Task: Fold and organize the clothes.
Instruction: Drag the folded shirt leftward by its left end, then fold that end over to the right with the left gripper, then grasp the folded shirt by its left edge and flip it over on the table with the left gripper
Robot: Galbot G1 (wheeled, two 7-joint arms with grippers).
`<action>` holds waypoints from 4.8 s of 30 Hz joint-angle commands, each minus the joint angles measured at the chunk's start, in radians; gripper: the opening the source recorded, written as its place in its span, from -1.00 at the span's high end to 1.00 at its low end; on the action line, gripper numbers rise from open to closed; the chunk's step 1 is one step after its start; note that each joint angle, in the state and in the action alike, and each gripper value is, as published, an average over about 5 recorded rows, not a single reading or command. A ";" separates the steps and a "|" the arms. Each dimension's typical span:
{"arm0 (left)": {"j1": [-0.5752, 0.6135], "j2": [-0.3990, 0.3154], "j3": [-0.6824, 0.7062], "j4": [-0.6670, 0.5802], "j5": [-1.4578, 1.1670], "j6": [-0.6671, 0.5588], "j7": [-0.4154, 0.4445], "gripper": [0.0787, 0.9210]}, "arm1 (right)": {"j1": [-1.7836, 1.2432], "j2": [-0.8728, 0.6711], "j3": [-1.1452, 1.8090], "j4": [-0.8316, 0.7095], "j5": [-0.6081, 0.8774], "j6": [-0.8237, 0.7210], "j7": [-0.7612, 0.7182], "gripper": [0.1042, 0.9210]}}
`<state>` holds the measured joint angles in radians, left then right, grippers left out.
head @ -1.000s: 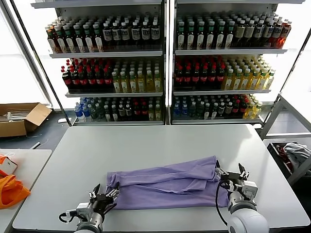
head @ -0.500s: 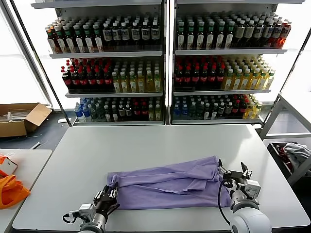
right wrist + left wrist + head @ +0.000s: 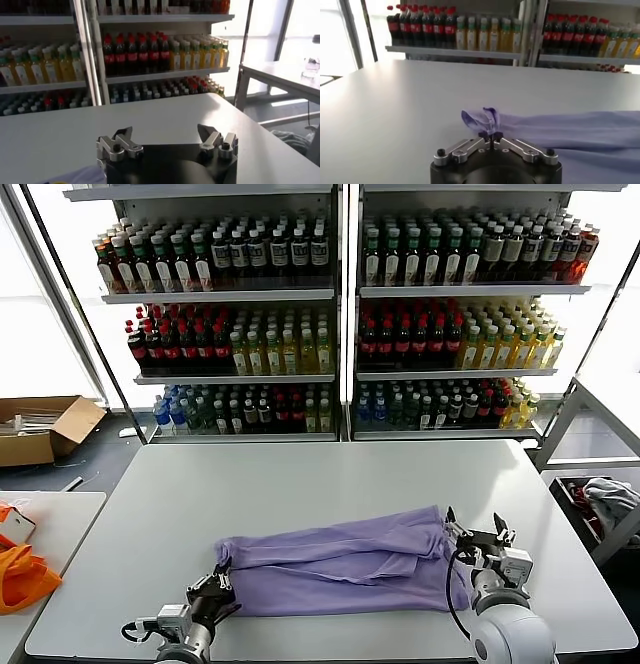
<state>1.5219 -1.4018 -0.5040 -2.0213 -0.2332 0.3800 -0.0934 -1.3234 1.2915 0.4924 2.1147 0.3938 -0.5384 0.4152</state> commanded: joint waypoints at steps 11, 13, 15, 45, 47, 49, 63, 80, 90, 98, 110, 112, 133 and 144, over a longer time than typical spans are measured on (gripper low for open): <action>-0.002 0.405 -0.528 0.042 -0.134 0.020 0.019 0.97 | 0.037 0.007 -0.031 -0.014 0.004 -0.004 0.007 -0.76; -0.012 0.441 -0.567 0.062 -0.143 0.024 0.020 0.97 | 0.038 0.007 -0.030 -0.011 0.004 -0.006 0.008 -0.76; -0.015 0.456 -0.581 0.065 -0.149 0.027 0.019 0.97 | 0.038 0.008 -0.027 -0.008 0.005 -0.008 0.009 -0.76; -0.090 0.075 0.266 -0.047 0.135 0.084 -0.006 0.97 | -0.152 0.055 0.073 0.099 -0.031 0.011 0.007 -0.76; -0.096 0.068 0.287 -0.054 0.141 0.089 -0.008 0.97 | -0.163 0.061 0.074 0.101 -0.037 0.015 0.007 -0.76; -0.104 0.063 0.304 -0.063 0.147 0.097 -0.008 0.97 | -0.172 0.068 0.076 0.103 -0.042 0.018 0.007 -0.76; -0.192 0.052 0.309 0.018 0.151 0.118 -0.012 0.97 | -0.207 0.093 0.079 0.109 -0.055 0.039 0.004 -0.76; -0.210 0.005 0.314 0.115 0.113 0.000 -0.002 0.82 | -0.191 0.089 0.061 0.078 -0.058 0.049 0.001 -0.76; -0.088 -0.005 0.357 -0.137 -0.396 0.074 0.015 0.15 | -0.141 0.087 0.031 0.042 -0.056 0.048 0.011 -0.76; -0.106 0.025 0.157 -0.243 -0.489 0.041 -0.037 -0.41 | -0.077 0.056 -0.018 0.006 -0.048 0.033 0.010 -0.76; -0.044 0.144 -0.179 -0.088 -0.195 -0.010 -0.053 -0.77 | -0.032 0.029 -0.082 -0.018 -0.034 0.034 0.009 -0.76; -0.038 0.134 -0.181 -0.073 -0.187 -0.013 -0.049 -0.77 | -0.029 0.026 -0.087 -0.020 -0.032 0.034 0.009 -0.76; -0.052 0.108 -0.093 0.082 -0.169 -0.012 0.011 -0.77 | -0.041 0.020 -0.074 -0.006 -0.028 0.030 0.007 -0.76; -0.067 0.109 -0.080 0.104 -0.175 -0.009 0.024 -0.77 | -0.052 0.028 -0.073 0.003 -0.030 0.028 0.008 -0.76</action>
<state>1.4558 -1.2949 -0.5868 -1.9468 -0.4100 0.3701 -0.0791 -1.3751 1.3183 0.4207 2.1164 0.3647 -0.5095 0.4228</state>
